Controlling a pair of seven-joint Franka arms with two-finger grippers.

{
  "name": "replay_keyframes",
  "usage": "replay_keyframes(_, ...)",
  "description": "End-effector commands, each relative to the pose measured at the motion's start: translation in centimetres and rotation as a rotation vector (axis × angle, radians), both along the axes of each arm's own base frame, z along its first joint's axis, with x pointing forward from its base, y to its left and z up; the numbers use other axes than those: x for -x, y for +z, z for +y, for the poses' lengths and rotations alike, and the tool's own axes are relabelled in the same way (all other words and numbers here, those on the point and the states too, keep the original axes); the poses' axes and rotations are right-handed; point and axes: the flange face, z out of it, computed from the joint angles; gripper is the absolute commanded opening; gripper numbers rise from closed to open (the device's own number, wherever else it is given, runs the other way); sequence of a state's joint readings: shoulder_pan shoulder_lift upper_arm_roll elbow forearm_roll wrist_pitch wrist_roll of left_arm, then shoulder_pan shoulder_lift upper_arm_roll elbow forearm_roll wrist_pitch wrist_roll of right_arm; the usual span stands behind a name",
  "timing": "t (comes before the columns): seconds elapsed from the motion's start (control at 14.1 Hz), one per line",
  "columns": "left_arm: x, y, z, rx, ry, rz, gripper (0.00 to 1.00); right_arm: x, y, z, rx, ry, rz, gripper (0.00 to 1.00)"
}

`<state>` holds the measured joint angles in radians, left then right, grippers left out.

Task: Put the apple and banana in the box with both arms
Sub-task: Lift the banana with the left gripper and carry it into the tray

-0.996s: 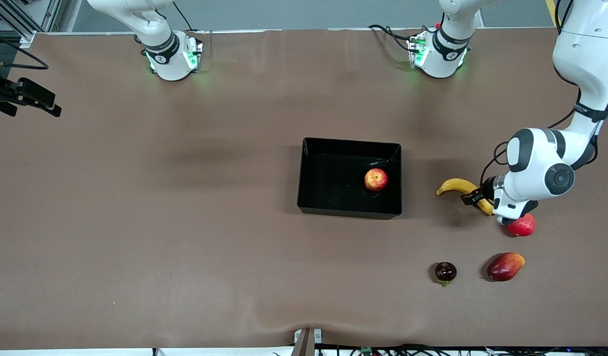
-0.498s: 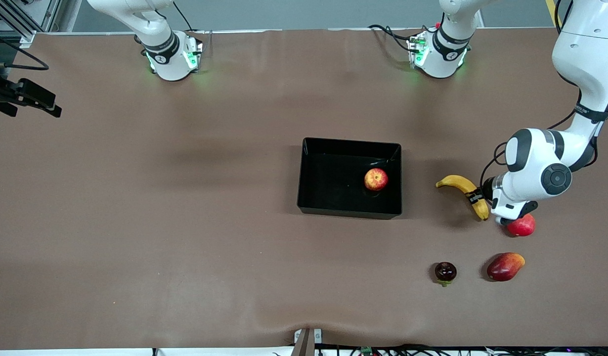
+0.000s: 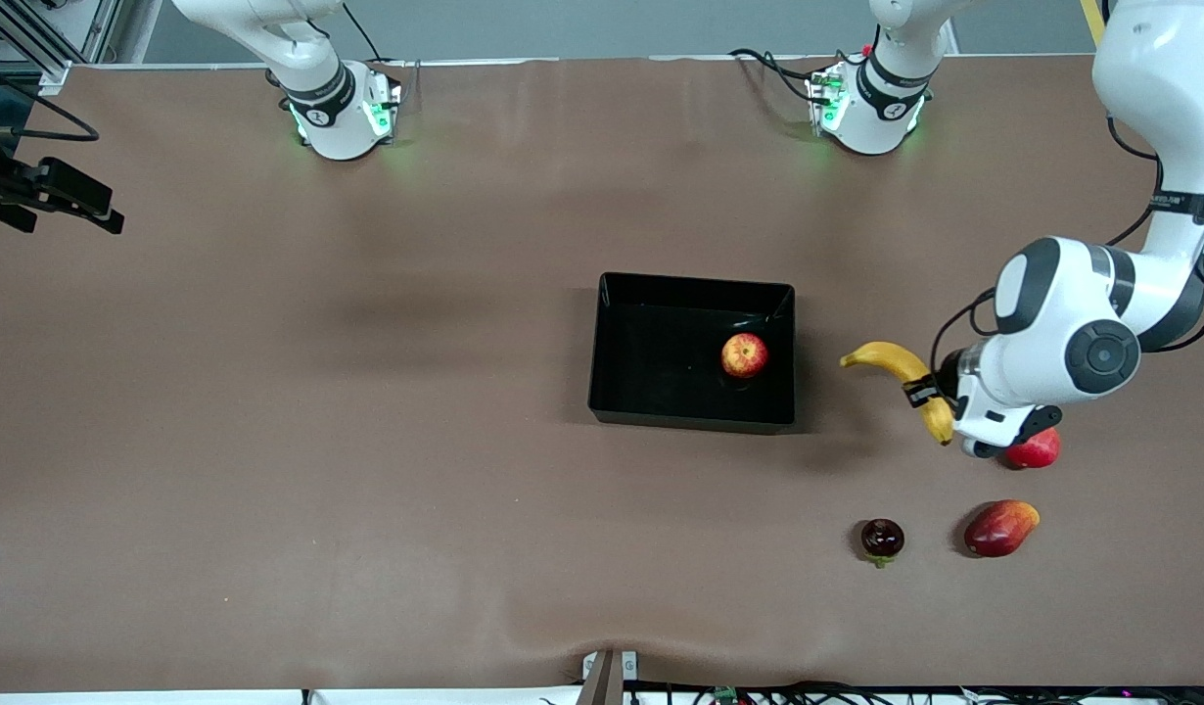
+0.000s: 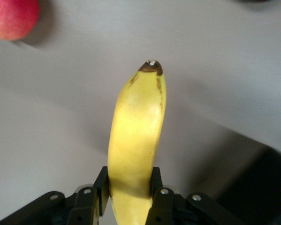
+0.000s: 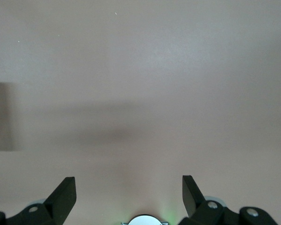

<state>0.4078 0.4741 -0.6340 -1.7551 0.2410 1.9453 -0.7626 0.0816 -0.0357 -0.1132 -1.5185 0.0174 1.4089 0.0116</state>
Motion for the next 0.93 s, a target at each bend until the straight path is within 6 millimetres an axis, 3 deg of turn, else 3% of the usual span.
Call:
replay_keyframes(0.0,-0.2,2.5,-7.2,-0.005,0.053,-0.018,0.00,0.0,-0.1,-0.2,0.006,-0.014,0.002,1.00)
replay_keyframes(0.28,1.5,2.8,-20.1,0.014,0.086,-0.035,0.00,-0.1,-0.6,-0.2,0.006,-0.014,0.008,1.00)
replay_keyframes(0.43,3.0,1.9,-25.1,0.021,0.092,-0.032,0.00,-0.2,-0.7,-0.2,0.006,-0.013,0.008,1.00)
replay_keyframes(0.64,5.7,0.5,-28.8,-0.025,0.097,-0.042,0.00,-0.6,-1.3,0.2,0.000,-0.007,0.018,1.00)
replay_keyframes(0.85,8.2,-2.1,-29.8,-0.093,0.083,-0.034,0.00,-0.6,-1.2,-0.1,-0.002,-0.013,0.018,1.00)
